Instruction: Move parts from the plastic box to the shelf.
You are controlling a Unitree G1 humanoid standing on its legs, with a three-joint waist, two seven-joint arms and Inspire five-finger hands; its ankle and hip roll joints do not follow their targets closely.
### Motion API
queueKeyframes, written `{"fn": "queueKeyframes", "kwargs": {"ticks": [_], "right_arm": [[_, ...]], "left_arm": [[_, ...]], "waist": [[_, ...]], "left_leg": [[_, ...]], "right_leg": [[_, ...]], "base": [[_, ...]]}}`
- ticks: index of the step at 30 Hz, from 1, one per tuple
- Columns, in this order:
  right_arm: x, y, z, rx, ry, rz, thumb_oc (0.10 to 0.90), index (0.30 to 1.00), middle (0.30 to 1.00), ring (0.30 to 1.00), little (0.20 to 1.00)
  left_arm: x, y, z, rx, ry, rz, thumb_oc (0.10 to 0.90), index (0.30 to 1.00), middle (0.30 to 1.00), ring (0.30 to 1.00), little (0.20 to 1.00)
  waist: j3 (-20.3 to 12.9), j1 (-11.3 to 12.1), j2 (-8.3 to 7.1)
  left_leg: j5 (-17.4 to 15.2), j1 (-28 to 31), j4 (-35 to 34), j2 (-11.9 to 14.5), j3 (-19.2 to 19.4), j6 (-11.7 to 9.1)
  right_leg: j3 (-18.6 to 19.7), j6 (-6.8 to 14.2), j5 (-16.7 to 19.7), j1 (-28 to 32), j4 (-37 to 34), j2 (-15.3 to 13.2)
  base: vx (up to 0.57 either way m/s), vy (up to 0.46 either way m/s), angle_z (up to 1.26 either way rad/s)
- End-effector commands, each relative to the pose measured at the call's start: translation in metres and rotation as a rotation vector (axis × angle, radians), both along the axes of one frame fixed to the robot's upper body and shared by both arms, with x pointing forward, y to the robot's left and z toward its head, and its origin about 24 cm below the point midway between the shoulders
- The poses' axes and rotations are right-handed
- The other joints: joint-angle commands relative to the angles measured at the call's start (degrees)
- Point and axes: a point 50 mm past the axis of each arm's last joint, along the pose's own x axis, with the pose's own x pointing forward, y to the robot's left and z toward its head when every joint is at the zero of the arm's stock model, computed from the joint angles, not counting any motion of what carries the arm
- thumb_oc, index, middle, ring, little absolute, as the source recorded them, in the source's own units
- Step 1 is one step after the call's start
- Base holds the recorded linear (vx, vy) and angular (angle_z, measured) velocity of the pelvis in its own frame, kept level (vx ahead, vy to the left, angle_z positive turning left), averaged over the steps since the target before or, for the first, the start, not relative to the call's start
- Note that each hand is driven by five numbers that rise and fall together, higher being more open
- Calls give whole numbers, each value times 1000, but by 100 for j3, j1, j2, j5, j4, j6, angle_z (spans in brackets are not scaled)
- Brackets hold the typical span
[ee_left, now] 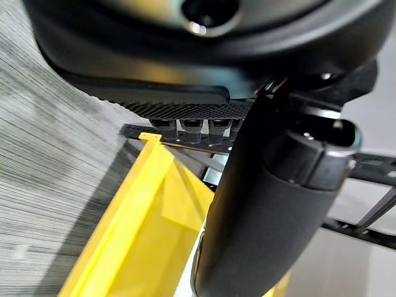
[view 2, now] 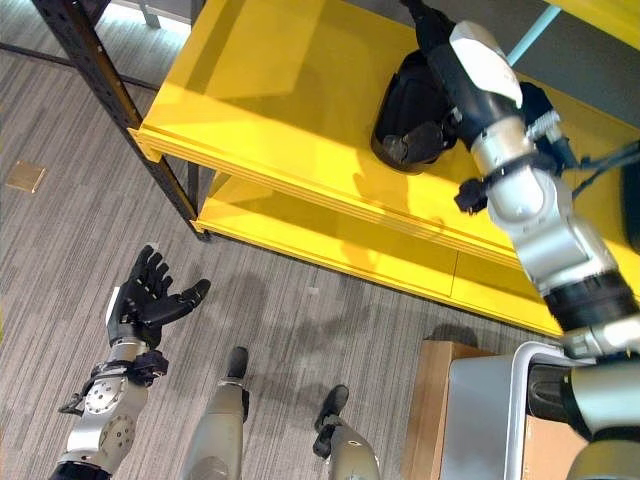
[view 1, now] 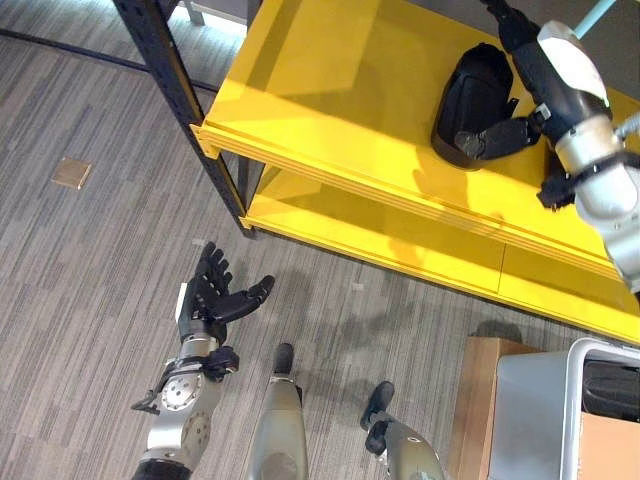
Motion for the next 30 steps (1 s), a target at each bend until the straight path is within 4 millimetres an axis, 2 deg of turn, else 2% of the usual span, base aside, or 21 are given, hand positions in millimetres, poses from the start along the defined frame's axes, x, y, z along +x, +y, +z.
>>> {"fn": "queueKeyframes", "kwargs": {"ticks": [1,3,10,19,25,30], "right_arm": [[-19,1,32,57,-204,31,900,1000,1000,1000,1000],[-23,1,20,91,-189,46,900,1000,1000,1000,1000],[-32,21,-11,176,-139,152,900,1000,1000,1000,1000],[-33,50,-30,148,-102,229,900,1000,1000,1000,1000],[-19,71,-41,111,-62,236,900,1000,1000,1000,1000],[10,87,-48,-24,-18,162,900,1000,1000,1000,1000]], "left_arm": [[3,2,43,134,-185,-35,900,1000,1000,1000,1000],[2,1,42,144,-178,-44,900,1000,1000,1000,1000],[0,-3,31,148,-135,-52,900,1000,1000,1000,1000],[-2,-6,24,152,-102,-67,900,1000,1000,1000,1000],[0,-11,19,143,-90,-80,900,1000,1000,1000,1000],[4,-15,20,132,-100,-87,900,1000,1000,1000,1000]], "waist": [[-326,-67,-52],[-342,-81,-41],[-330,-192,47],[-307,-274,170],[-243,-272,252],[-183,-214,303]], "left_leg": [[36,-645,419,316,35,-175],[38,-633,426,329,48,-176],[85,-518,385,419,119,-189],[178,-386,281,497,206,-206],[164,-332,319,514,247,-207],[212,-314,249,484,257,-206]], "right_leg": [[111,133,-870,1367,-141,-93],[137,129,-886,1362,-138,-94],[232,105,-945,1335,-91,-96],[335,85,-960,1318,-84,-88],[422,44,-1013,1272,26,-104],[428,29,-976,1254,10,-133]], "base": [[-18,-20,-9],[-16,-20,-9],[-26,-18,-7],[-25,-14,-6],[-21,0,-7],[0,0,0]]}}
